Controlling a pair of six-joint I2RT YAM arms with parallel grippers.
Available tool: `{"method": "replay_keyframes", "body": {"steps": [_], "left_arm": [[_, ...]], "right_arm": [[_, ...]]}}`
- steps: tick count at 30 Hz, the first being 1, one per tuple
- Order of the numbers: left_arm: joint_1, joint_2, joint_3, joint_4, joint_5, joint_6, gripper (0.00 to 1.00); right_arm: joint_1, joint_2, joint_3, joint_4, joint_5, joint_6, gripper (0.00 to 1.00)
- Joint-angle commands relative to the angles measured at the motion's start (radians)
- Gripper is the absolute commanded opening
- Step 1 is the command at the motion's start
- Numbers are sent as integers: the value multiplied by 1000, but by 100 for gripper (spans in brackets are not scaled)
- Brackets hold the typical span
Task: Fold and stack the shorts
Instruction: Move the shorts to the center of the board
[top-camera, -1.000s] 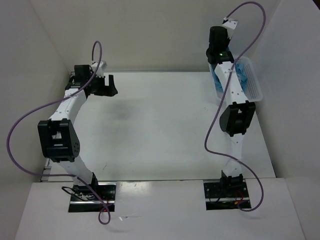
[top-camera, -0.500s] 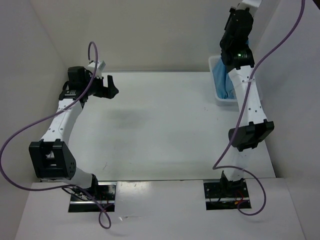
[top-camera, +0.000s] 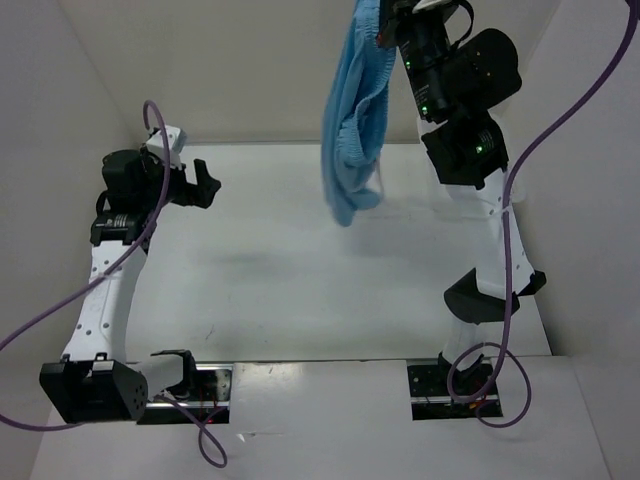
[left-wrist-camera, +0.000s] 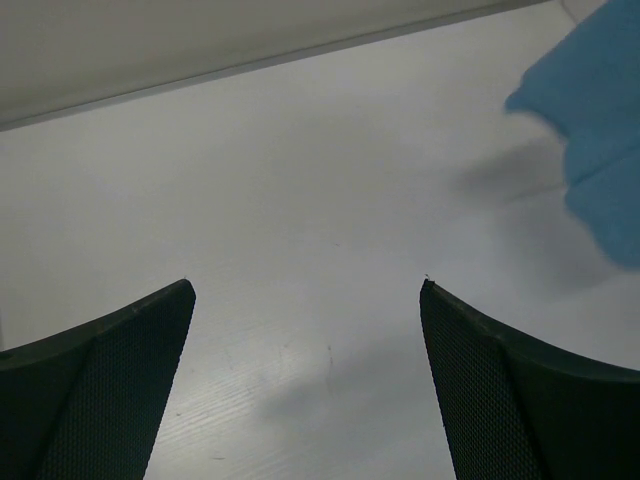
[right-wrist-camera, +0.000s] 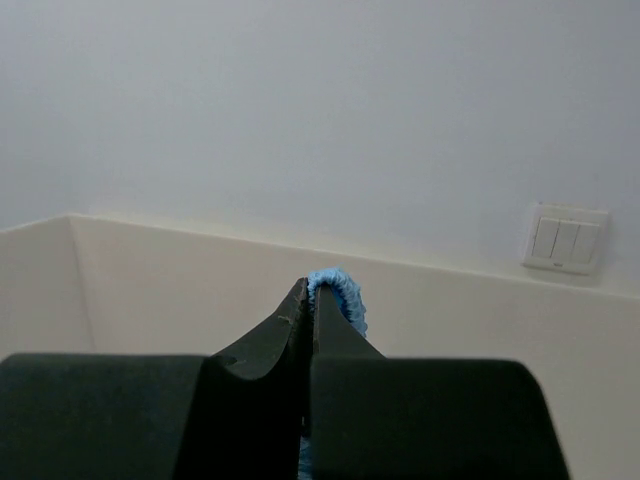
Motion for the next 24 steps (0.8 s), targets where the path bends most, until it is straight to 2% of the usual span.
{"method": "replay_keyframes", "body": {"steps": [1,4,5,7,9,10,11,12,14,16,19,24], "left_arm": [[37,-68,-18,4,-62,4,100],[48,-81,-29,4,-95,4,100],[48,-81,-29,4,-95,4,100],[48,-81,-29,-28,-75,4,100],[48,-55,-29,-96,-46,4,100],[27,-45,-29,-122,-55,4,100],[14,-35,-29,-143,-73,4,100],[3,-16,-44,-188,-90,4,100],[-12,-4,-72,-231,-142,4,100],[-41,7,-83,-303,-185,4,100],[-64,53,-83,-413,-223,4,100],[-103,174,-98,-496,-365,4,100]], "right_arm": [[-13,22,-33,-49,3,101,0],[-13,13,-174,-72,57,156,0],[-13,-8,-266,-72,66,172,0],[-39,-28,-366,-93,51,216,0],[-61,-47,-518,-116,17,239,15],[-84,-60,-567,-127,2,259,27],[-99,-76,-672,-127,-27,268,45],[-116,-85,-726,-142,-49,269,76],[-162,-108,-903,-143,-67,279,88],[-193,-157,-1059,-123,-88,279,90],[-248,-191,-1168,-113,-168,279,88],[-257,-120,-1152,-103,-357,302,86]]}}
